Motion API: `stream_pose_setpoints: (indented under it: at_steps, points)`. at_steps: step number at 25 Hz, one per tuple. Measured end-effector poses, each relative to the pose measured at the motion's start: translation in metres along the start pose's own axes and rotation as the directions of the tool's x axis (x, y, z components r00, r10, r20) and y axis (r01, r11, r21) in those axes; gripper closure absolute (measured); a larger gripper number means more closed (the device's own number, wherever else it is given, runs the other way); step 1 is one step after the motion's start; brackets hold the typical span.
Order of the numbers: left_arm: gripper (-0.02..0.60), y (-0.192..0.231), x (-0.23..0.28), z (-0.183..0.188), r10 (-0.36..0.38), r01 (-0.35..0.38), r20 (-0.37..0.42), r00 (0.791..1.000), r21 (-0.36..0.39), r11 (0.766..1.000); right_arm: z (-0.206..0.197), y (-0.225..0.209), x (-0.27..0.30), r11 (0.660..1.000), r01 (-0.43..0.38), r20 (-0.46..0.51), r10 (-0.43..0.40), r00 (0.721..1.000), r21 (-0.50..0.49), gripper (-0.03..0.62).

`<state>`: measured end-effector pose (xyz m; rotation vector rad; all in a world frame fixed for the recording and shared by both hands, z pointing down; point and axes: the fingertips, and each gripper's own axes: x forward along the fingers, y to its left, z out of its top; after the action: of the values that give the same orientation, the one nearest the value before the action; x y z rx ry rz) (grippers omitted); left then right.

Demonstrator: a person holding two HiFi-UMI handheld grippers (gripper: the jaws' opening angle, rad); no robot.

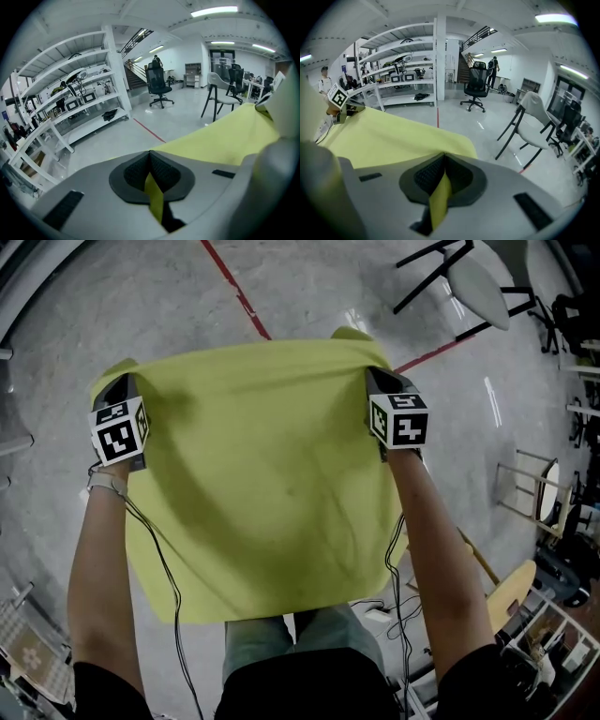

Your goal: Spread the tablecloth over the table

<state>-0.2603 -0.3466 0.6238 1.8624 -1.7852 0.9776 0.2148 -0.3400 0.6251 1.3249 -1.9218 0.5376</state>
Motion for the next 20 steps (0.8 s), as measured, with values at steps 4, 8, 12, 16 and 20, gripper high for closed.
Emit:
stream_pose_setpoints:
  at_steps: [4, 8, 12, 16, 20]
  points:
    - [0.572, -0.010, -0.010, -0.010, -0.009, 0.010, -0.027, 1.000, 0.017, 1.000, -0.003, 0.000, -0.011, 0.995, -0.076, 0.060, 0.072, 0.996, 0.067, 0.514]
    - [0.572, -0.041, -0.037, -0.026, -0.014, 0.015, -0.011, 1.000, 0.116, 0.993, -0.033, -0.021, -0.032, 0.984, -0.060, 0.080, 0.047, 0.996, 0.169, 0.494]
    - [0.572, -0.086, -0.066, -0.045, -0.058, 0.061, -0.022, 0.998, 0.162, 0.985, -0.063, -0.045, -0.057, 0.974, -0.038, 0.072, 0.023, 0.997, 0.222, 0.479]
    - [0.572, -0.128, -0.089, -0.072, -0.101, 0.110, -0.058, 0.993, 0.165, 0.980, -0.097, -0.068, -0.080, 0.963, -0.022, 0.051, 0.008, 0.999, 0.268, 0.477]
    - [0.572, -0.147, -0.114, -0.086, -0.106, 0.115, -0.087, 0.991, 0.108, 0.987, -0.127, -0.082, -0.100, 0.950, -0.034, 0.037, 0.023, 0.999, 0.311, 0.467]
